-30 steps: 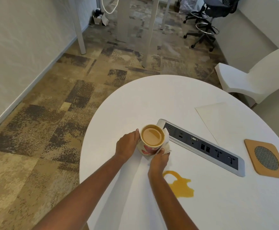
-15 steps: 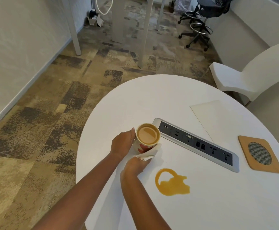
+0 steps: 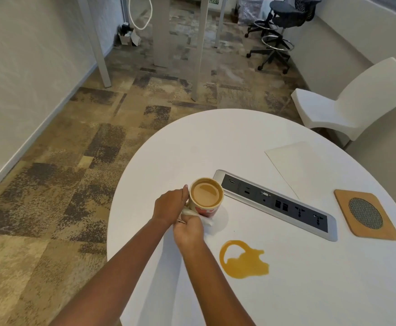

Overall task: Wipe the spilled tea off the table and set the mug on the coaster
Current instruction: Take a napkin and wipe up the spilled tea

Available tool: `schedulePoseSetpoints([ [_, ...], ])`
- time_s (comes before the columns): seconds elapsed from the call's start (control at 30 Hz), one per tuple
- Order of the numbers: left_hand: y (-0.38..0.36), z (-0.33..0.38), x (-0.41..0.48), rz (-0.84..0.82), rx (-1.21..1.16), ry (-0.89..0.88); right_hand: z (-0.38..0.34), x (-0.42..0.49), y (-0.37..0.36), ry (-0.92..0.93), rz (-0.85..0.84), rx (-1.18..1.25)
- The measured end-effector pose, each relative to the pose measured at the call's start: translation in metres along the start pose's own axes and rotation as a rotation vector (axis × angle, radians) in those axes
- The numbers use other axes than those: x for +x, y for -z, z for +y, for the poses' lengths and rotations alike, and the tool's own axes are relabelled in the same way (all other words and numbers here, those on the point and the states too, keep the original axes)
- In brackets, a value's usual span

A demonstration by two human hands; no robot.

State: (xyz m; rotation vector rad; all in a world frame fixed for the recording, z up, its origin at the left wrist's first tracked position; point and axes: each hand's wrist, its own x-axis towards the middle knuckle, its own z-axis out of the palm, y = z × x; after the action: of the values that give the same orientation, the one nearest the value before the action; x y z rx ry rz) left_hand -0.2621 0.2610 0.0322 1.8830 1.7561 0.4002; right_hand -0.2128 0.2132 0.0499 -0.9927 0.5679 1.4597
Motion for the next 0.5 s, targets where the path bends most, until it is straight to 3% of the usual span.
schedulePoseSetpoints([
  [0.1, 0.000, 0.000, 0.002, -0.009, 0.027, 0.005, -0.018, -0.009, 0.003, -0.133, -0.112, 0.141],
  [0.27, 0.004, 0.001, 0.001, -0.038, 0.085, -0.025, -0.049, -0.023, 0.010, -0.155, -0.124, 0.032],
  [0.5, 0.003, 0.000, 0.001, -0.031, 0.012, -0.019, -0.095, -0.033, 0.017, -0.016, -0.101, -0.124],
])
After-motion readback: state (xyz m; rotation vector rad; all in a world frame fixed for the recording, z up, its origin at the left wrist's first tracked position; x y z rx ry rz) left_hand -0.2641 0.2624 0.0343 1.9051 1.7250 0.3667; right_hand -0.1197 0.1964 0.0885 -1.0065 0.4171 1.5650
